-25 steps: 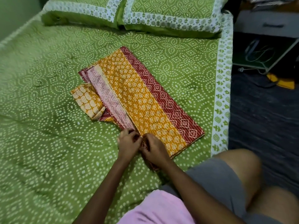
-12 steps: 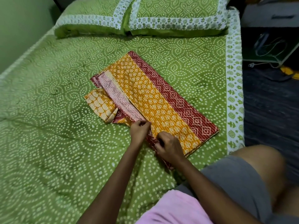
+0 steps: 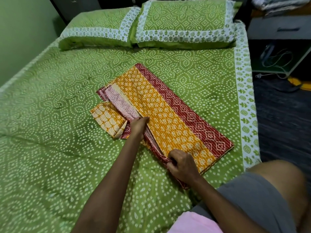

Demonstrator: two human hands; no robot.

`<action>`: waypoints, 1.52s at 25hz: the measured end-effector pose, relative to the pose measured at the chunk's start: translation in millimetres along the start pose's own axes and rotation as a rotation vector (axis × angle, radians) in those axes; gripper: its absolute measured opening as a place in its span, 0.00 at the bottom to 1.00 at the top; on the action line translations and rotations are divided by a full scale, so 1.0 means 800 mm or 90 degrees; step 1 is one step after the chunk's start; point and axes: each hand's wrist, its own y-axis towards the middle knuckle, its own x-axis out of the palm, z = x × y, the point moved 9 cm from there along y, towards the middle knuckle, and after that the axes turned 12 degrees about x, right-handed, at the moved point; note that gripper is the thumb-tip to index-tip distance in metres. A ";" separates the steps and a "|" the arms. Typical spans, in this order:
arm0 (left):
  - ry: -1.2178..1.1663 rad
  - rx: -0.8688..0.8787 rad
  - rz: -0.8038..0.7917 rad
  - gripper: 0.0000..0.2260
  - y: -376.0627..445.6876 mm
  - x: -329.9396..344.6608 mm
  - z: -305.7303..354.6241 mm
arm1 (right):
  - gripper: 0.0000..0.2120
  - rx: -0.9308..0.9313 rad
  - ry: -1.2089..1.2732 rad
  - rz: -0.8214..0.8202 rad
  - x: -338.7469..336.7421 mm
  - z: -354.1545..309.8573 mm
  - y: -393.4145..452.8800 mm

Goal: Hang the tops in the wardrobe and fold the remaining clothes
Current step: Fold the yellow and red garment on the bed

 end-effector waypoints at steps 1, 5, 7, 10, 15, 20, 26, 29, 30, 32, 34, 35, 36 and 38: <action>-0.013 0.008 0.011 0.04 0.013 -0.002 0.009 | 0.07 0.004 -0.001 -0.004 0.003 0.002 0.001; -0.046 0.014 0.038 0.03 0.069 -0.005 0.038 | 0.06 0.017 -0.005 -0.041 0.016 0.008 0.003; -0.036 0.017 0.038 0.04 0.102 -0.006 0.046 | 0.06 0.030 -0.013 -0.054 0.022 0.012 0.006; -0.009 0.033 0.077 0.11 0.147 -0.027 0.059 | 0.07 0.056 -0.009 -0.079 0.032 0.020 0.012; 0.044 0.024 0.160 0.08 0.215 -0.080 0.069 | 0.15 0.115 -0.018 -0.146 0.057 0.046 0.022; 0.061 -0.020 0.089 0.05 0.254 -0.063 0.090 | 0.07 0.164 -0.034 -0.188 0.064 0.052 0.030; 0.159 -0.110 0.024 0.17 0.262 -0.046 0.101 | 0.10 0.170 -0.020 -0.192 0.065 0.052 0.030; 0.122 -0.081 0.065 0.13 0.269 -0.052 0.107 | 0.12 0.154 0.000 -0.183 0.059 0.047 0.031; 0.066 -0.030 0.083 0.10 0.273 -0.053 0.119 | 0.13 0.147 0.010 -0.181 0.057 0.045 0.030; -0.028 0.091 0.091 0.05 0.281 -0.061 0.156 | 0.10 0.137 0.039 -0.167 0.051 0.040 0.029; -0.043 0.195 0.086 0.13 0.280 -0.081 0.190 | 0.06 0.109 0.058 -0.107 0.037 0.030 0.031; -0.036 0.218 0.101 0.15 0.280 -0.098 0.194 | 0.05 0.091 0.053 -0.069 0.028 0.024 0.032; -0.031 0.207 0.123 0.16 0.282 -0.118 0.186 | 0.05 0.079 0.036 -0.040 0.022 0.020 0.033; -0.064 0.102 0.154 0.13 0.292 -0.155 0.132 | 0.02 0.050 -0.014 -0.027 0.022 0.014 0.031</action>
